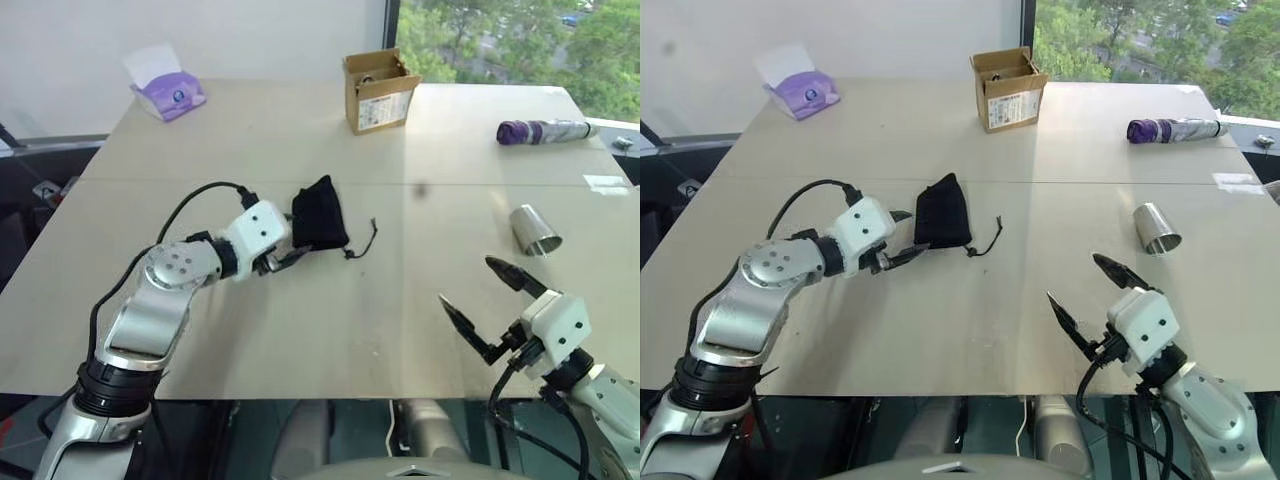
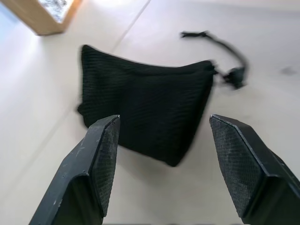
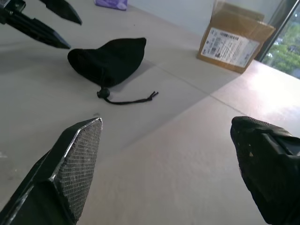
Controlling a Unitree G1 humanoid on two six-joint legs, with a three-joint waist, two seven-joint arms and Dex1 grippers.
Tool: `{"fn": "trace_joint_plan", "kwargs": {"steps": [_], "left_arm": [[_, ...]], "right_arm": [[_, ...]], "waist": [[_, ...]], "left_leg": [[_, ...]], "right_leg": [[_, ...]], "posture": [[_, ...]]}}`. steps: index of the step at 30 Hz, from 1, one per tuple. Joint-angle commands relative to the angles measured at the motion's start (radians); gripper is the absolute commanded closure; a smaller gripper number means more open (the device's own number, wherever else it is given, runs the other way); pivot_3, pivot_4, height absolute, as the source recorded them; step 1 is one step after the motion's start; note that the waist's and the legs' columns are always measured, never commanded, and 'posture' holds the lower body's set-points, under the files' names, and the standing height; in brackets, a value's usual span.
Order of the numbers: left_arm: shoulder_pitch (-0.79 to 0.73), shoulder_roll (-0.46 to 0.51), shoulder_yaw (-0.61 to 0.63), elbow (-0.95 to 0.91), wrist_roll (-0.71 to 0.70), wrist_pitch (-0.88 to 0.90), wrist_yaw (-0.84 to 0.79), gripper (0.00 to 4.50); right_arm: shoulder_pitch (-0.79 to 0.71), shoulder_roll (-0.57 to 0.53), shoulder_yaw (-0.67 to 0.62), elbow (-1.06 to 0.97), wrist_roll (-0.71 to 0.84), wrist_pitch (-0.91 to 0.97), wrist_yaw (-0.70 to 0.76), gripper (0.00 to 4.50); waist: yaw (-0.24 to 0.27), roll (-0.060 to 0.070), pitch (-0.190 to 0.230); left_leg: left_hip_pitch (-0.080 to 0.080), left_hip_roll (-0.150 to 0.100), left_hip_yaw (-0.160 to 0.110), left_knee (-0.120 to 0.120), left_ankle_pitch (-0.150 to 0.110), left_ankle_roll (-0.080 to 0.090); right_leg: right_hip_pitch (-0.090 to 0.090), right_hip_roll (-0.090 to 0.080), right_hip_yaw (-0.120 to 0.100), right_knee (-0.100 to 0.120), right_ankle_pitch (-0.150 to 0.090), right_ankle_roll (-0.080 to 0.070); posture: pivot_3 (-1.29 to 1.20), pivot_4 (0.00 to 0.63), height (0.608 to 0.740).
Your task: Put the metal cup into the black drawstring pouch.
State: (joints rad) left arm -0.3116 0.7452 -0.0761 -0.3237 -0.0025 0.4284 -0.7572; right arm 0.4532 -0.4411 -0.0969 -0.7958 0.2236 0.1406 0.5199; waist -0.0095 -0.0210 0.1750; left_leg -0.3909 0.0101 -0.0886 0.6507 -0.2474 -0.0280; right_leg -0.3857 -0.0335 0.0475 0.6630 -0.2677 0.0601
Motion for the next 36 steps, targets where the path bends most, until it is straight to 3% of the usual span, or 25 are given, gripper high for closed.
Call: {"fn": "trace_joint_plan", "kwargs": {"steps": [1,4,7,12,17,21,26,36], "left_arm": [[-0.025,0.028,-0.021,0.041,0.055,-0.097,0.006,1.34],[-0.050,0.025,-0.059,0.106,0.087,-0.168,-0.005,1.34],[-0.080,0.020,-0.101,0.163,0.130,-0.221,-0.008,2.08],[-0.123,-0.010,-0.139,0.242,0.148,-0.271,-0.019,4.46],[-0.227,-0.096,-0.046,0.294,-0.064,-0.018,-0.120,4.46],[-0.320,-0.101,0.003,0.332,-0.179,0.155,-0.185,4.46],[-0.379,-0.120,0.024,0.314,-0.250,0.292,-0.175,4.46],[-0.374,-0.140,0.003,0.220,-0.273,0.368,-0.103,4.46]], "right_arm": [[0.008,0.008,0.001,-0.029,0.000,-0.028,-0.009,0.00],[0.023,0.014,0.009,-0.038,-0.011,-0.025,-0.018,0.00],[0.031,0.022,0.008,-0.053,-0.025,-0.014,-0.038,0.00],[0.051,0.032,0.016,-0.080,-0.045,0.026,-0.073,0.00],[0.058,0.102,0.002,-0.135,-0.064,0.213,-0.207,0.00],[-0.007,0.146,-0.029,-0.145,-0.061,0.383,-0.296,0.00],[-0.144,0.213,-0.127,-0.073,-0.004,0.545,-0.376,0.00],[-0.442,0.292,-0.248,0.139,0.079,0.712,-0.474,0.00]], "waist": [[-0.002,0.000,0.000],[-0.004,0.000,0.000],[-0.003,0.000,0.000],[-0.003,0.000,0.000],[-0.002,0.000,0.000],[-0.010,0.000,0.000],[-0.008,0.000,0.000],[-0.008,0.001,0.000]], "left_leg": [[0.000,0.000,0.000,0.000,0.000,0.000],[0.000,0.000,0.000,-0.002,0.000,0.000],[-0.002,0.000,0.000,-0.002,0.000,0.000],[-0.002,0.000,0.000,-0.002,0.000,0.000],[-0.003,0.000,-0.002,-0.001,0.000,0.000],[-0.003,0.000,-0.002,0.000,0.000,0.000],[-0.002,0.000,-0.002,0.000,0.000,0.000],[-0.003,-0.001,-0.002,-0.001,0.000,0.000]], "right_leg": [[0.000,0.000,0.000,0.000,0.002,0.001],[-0.001,0.000,0.000,0.000,0.004,-0.001],[-0.001,0.000,-0.001,-0.001,0.004,-0.001],[-0.001,0.000,-0.001,-0.001,0.004,-0.001],[-0.001,0.000,-0.002,0.000,0.004,-0.001],[-0.001,0.001,-0.002,0.001,0.004,-0.001],[-0.001,0.001,-0.002,0.001,0.004,-0.001],[-0.002,0.000,-0.001,0.001,0.004,-0.001]], "posture": [[0.00,0.150,0.740],[0.00,0.150,0.740],[0.00,0.150,0.740],[0.00,0.150,0.740],[0.00,0.150,0.740],[0.00,0.150,0.740],[0.00,0.150,0.740],[0.00,0.150,0.740]]}}
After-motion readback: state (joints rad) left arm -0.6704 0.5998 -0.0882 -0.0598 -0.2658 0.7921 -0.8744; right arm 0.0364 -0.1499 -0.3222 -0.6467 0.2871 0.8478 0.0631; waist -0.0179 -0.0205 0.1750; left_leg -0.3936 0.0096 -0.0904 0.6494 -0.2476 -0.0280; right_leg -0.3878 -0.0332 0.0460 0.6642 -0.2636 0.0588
